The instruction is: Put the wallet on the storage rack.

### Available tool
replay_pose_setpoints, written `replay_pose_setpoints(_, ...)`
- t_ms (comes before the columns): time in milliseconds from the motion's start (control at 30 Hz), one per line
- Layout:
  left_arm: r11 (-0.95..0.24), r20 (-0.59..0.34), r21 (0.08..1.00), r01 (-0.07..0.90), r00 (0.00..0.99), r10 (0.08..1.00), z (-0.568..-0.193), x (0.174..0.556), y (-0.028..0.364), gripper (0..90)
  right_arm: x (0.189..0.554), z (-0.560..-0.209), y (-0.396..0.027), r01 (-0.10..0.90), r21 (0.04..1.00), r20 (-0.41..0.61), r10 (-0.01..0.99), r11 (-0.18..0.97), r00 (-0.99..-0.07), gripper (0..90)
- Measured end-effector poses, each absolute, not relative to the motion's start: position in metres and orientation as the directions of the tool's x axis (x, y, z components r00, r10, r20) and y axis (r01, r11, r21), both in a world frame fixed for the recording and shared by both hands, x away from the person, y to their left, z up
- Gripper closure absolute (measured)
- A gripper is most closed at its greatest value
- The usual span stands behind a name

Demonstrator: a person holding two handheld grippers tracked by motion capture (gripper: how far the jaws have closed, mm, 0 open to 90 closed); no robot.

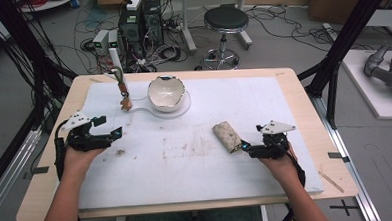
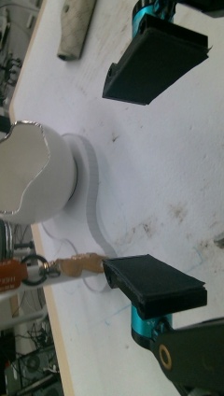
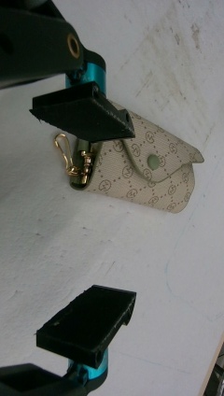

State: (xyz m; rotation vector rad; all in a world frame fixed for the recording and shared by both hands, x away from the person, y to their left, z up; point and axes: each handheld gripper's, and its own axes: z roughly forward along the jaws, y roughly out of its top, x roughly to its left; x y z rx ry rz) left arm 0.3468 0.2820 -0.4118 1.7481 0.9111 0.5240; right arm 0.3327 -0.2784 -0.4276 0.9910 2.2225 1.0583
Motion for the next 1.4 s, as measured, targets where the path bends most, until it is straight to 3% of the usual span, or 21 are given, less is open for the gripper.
replay_pose_setpoints(800, -0.196, -0.062, 0.918, 0.344, 0.615, 0.786, -0.415, 0.339, 0.284, 16.0, 0.346, -0.438, -0.232, 0.514, 0.738, -0.055, 0.798, 0.437, -0.6, 19.3)
replay_pose_setpoints(1033, -0.197, -0.063, 0.917, 0.348, 0.613, 0.787, -0.416, 0.339, 0.283, 16.0, 0.347, -0.451, -0.222, 0.576, 0.667, -0.05, 0.799, 0.473, -0.599, 19.3)
replay_pose_setpoints(1400, -0.209, -0.056, 0.913, 0.35, 0.615, 0.786, -0.416, 0.339, 0.281, 16.0, 0.346, -0.452, -0.223, 0.586, 0.676, -0.028, 0.81, 0.447, -0.586, 20.0)
